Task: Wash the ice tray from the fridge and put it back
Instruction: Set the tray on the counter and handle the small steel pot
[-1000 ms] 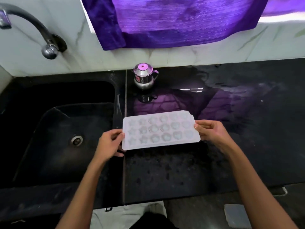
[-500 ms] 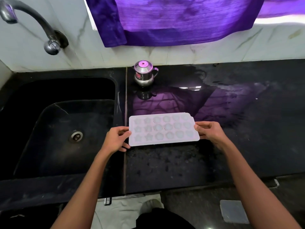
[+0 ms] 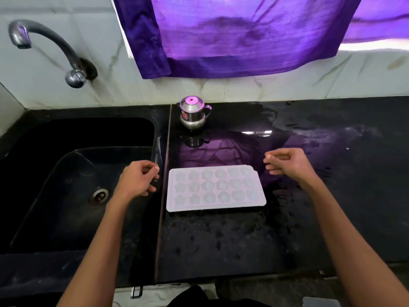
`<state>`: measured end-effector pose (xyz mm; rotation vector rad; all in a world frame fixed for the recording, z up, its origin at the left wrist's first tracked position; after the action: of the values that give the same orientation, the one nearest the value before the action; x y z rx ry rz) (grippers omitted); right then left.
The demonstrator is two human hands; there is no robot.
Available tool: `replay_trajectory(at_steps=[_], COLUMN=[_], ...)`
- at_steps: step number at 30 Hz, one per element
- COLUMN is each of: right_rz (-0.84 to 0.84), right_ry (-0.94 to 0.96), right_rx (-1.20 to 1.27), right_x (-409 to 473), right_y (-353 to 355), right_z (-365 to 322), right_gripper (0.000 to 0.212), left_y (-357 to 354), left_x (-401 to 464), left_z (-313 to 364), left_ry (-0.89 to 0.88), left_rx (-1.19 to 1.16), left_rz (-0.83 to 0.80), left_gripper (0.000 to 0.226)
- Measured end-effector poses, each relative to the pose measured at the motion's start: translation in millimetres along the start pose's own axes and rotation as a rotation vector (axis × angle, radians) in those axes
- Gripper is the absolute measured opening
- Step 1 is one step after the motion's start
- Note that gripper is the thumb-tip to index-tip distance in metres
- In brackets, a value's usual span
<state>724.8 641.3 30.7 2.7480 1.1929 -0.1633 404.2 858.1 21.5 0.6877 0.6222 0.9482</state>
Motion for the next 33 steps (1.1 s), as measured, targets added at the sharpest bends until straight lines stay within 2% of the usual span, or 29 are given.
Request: replay_trajectory(at_steps=[7,13,16,20,23,25,27,31,33], right_rz=[-0.080,-0.121,-0.095,-0.101,-0.161,-0.208,-0.212,-0.217,-0.262], right_ry=[0.137,0.172,0.211,0.161,0.059,0.050,0.058,-0.004,-0.020], right_rx=[0.047,-0.004,-0.058,-0.027,-0.037,-0.010,0.044,0.126,0.115], right_x=[52,104,131,157,172,177,179,183,187], right_y=[-44,-95,-114,-140,-157,-165,-171,-170,-168], right_z=[-51,-70,-71,-67,-54,-45,-36,-28,-28], right_gripper=[0.018,0.019,0.020,0.048,0.062,0.047,0.029,0.034,0.028], left_y=[15,3,-6,-23,-41,-52,-61,-69,-71], left_x=[37,86,120,155,175,184,189,189,190], left_z=[46,88,97,97,97,94,91,86,85], left_ry=[-0.099,-0.176,-0.141,-0.020,0.054,0.039,-0.011,-0.053,-0.077], left_rx=[-0.100,-0.301,-0.323,-0.350,-0.388,-0.433,-0.478,-0.543,-0.563], left_rz=[0.039,0.066,0.071,-0.008,-0.058,-0.094,-0.090,-0.032,-0.028], left_gripper=[0.010,0.025,0.047,0.086,0.100,0.095,0.078,0.067,0.064])
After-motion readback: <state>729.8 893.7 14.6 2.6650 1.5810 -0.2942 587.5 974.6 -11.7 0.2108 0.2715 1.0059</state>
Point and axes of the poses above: each hand's wrist, its own x-axis towards the middle knuckle, its own y-axis out of the back of the hand, z = x × y, the point moved 1 cm from there along x, towards the middle knuckle, and after that the axes turned 11 degrees about x, right-handed, at the moved point
